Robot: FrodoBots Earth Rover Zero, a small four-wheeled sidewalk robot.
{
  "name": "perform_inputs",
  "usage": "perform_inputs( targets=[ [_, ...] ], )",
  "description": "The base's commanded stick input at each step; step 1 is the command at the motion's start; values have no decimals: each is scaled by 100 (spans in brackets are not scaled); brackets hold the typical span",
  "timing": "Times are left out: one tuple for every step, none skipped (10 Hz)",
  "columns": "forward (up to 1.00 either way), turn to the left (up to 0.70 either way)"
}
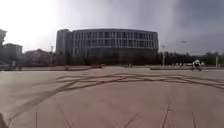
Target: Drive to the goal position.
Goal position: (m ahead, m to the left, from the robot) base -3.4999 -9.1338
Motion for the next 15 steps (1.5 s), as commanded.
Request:
perform_inputs(
  targets=[
    [100, 0],
    [100, 0],
    [100, 0],
    [100, 0],
    [100, 0],
    [100, 0],
    [100, 0],
    [100, 0],
    [100, 0],
    [100, 0],
    [100, 0],
    [100, 0],
    [100, -24],
    [100, -37],
    [100, -17]
  ],
)
